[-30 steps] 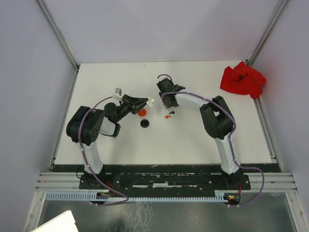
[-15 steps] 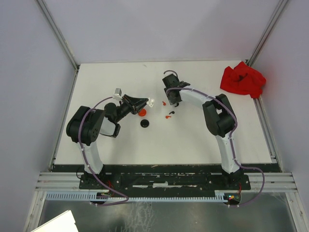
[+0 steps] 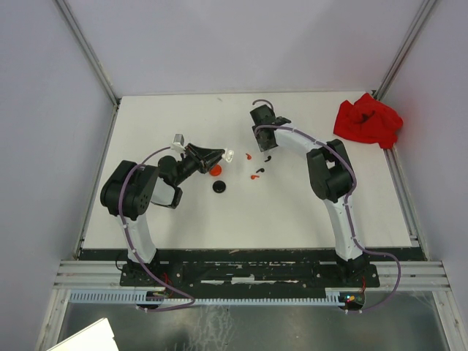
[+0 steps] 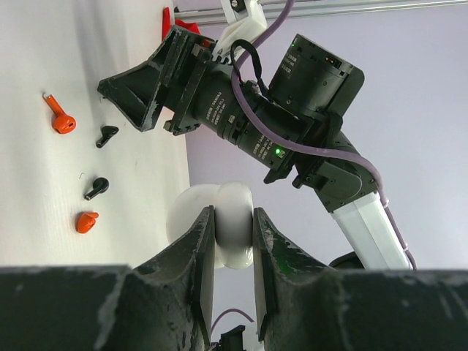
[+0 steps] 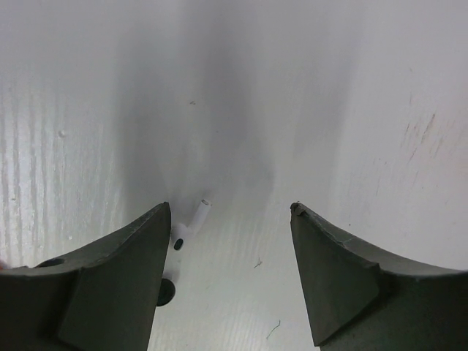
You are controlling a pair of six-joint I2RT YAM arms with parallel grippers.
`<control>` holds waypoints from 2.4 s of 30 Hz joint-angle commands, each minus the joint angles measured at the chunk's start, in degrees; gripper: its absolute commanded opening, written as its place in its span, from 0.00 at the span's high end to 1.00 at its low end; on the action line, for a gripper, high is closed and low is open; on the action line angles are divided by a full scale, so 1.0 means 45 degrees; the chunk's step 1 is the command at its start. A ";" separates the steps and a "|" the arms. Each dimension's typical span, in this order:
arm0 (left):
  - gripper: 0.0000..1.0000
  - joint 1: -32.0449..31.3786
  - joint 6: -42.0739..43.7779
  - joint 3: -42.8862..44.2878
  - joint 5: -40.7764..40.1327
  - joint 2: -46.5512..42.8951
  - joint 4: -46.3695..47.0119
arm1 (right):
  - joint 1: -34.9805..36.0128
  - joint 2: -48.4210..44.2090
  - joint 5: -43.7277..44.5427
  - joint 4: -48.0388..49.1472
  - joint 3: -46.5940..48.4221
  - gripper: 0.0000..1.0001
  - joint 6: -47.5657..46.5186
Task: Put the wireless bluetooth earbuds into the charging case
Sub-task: Move the earbud to the center of the board, then pick up the earbud from the center of the board.
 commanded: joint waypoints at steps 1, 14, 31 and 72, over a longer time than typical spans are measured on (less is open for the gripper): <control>0.97 0.0069 -0.0087 -0.0040 0.0188 -0.0055 0.0772 | -0.0184 0.0186 0.0013 -0.0175 0.0768 0.25 0.0038; 0.97 0.0068 -0.0068 0.0033 0.0187 0.0040 0.0741 | -0.0389 -0.0714 -0.0131 0.0466 0.0303 0.25 0.0027; 0.97 0.0069 -0.0141 0.0086 0.0210 0.0179 0.0871 | -0.0651 -0.1909 0.0289 0.0787 -0.1468 0.25 0.0530; 0.97 0.0058 -0.0105 -0.0044 0.0206 -0.0035 0.0822 | -0.0973 -0.0088 -0.0832 0.0000 -0.0233 0.25 0.0574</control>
